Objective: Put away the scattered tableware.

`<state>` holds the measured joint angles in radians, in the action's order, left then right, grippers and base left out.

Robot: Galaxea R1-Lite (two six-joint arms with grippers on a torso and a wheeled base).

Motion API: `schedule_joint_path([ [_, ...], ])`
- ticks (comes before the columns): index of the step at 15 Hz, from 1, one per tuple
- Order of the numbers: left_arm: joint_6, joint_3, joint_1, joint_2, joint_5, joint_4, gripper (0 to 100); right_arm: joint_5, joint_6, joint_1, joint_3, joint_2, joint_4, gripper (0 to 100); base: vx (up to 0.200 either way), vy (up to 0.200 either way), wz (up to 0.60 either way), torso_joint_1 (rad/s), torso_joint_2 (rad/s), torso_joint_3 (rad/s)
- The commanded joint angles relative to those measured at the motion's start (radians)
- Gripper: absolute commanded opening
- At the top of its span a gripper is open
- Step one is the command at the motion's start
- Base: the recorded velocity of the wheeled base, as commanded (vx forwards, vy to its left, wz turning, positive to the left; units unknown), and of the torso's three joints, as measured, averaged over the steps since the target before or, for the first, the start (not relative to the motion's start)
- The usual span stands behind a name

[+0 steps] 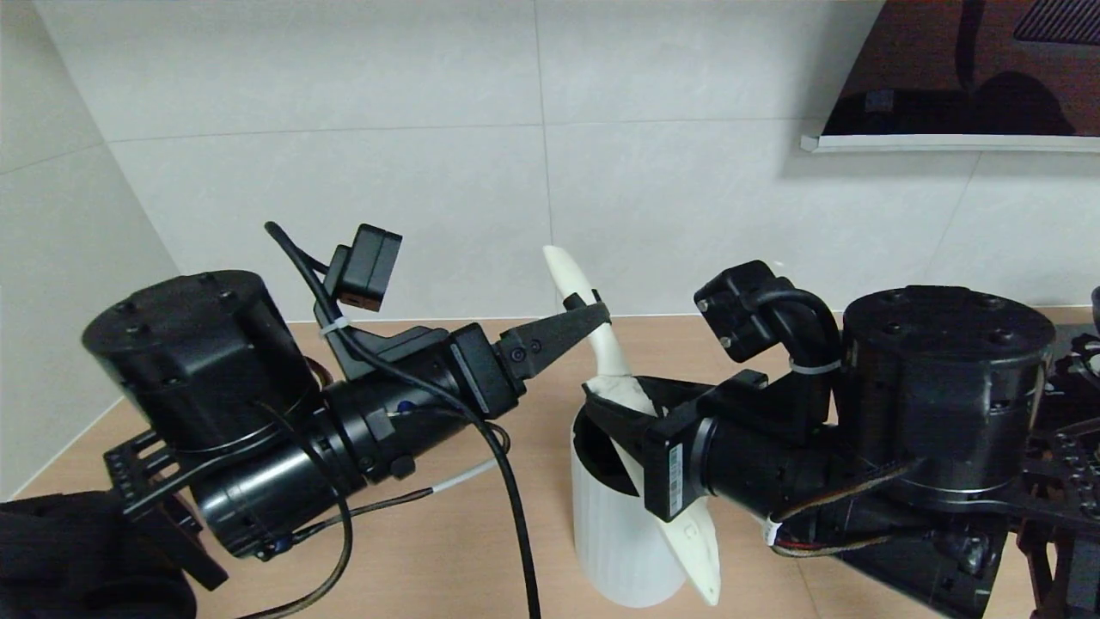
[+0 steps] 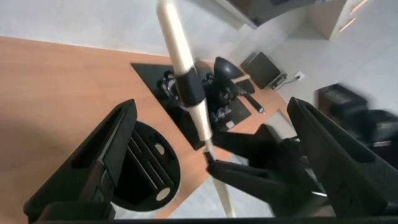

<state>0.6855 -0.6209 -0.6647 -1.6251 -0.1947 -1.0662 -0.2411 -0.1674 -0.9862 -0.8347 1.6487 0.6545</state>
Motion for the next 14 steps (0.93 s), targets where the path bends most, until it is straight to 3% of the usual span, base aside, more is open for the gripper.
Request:
schedule_joint_path([
  [1, -0.001, 0.003, -0.007, -0.058, 0.018, -0.044, 100, 0.0, 0.0, -0.02, 0.009, 0.002, -0.001, 0, 0.0, 0.0, 0.0, 0.0, 0.0, 0.0],
  [3, -0.001, 0.003, -0.009, -0.071, 0.043, -0.077, 100, 0.002, 0.0, -0.028, 0.017, 0.008, -0.003, 0, 0.0, 0.0, 0.0, 0.0, 0.0, 0.0],
  [14, -0.001, 0.009, -0.023, -0.087, 0.043, -0.077, 100, 0.005, 0.0, -0.055, 0.035, 0.008, -0.009, 0, 0.0, 0.0, 0.0, 0.0, 0.0, 0.0],
])
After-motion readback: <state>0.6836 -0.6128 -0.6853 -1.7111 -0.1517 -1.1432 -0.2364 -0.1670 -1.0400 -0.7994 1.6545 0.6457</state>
